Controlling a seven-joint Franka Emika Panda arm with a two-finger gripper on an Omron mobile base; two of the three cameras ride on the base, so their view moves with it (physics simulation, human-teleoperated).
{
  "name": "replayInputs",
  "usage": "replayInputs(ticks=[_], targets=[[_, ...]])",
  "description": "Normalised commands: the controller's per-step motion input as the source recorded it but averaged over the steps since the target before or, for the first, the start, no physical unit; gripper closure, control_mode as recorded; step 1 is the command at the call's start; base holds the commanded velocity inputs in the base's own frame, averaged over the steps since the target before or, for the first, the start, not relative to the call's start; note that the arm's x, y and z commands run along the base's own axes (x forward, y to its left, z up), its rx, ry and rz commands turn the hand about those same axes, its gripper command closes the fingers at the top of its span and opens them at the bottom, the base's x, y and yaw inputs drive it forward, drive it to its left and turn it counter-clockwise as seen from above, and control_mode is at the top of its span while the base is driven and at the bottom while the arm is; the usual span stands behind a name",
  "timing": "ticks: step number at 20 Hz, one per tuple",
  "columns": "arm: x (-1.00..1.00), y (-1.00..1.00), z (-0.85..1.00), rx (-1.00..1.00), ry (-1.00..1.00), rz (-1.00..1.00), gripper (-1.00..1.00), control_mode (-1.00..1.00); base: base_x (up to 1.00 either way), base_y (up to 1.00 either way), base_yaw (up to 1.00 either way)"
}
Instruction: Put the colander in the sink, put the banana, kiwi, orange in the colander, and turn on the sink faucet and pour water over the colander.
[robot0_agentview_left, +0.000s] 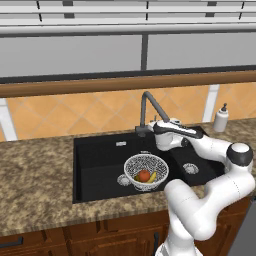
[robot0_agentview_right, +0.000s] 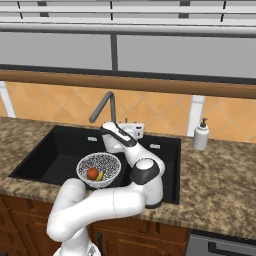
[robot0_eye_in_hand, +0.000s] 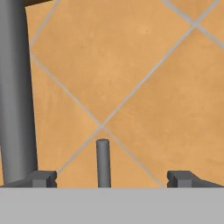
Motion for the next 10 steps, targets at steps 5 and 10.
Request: replayInputs(ticks=[5, 10], targets=[[0.04, 0.0, 0.0, 0.0, 0.0, 0.0, -1.0, -1.0, 0.0, 0.0, 0.0], [0.13, 0.08, 0.0, 0.0, 0.0, 0.0, -1.0, -1.0, 0.0, 0.0, 0.0]])
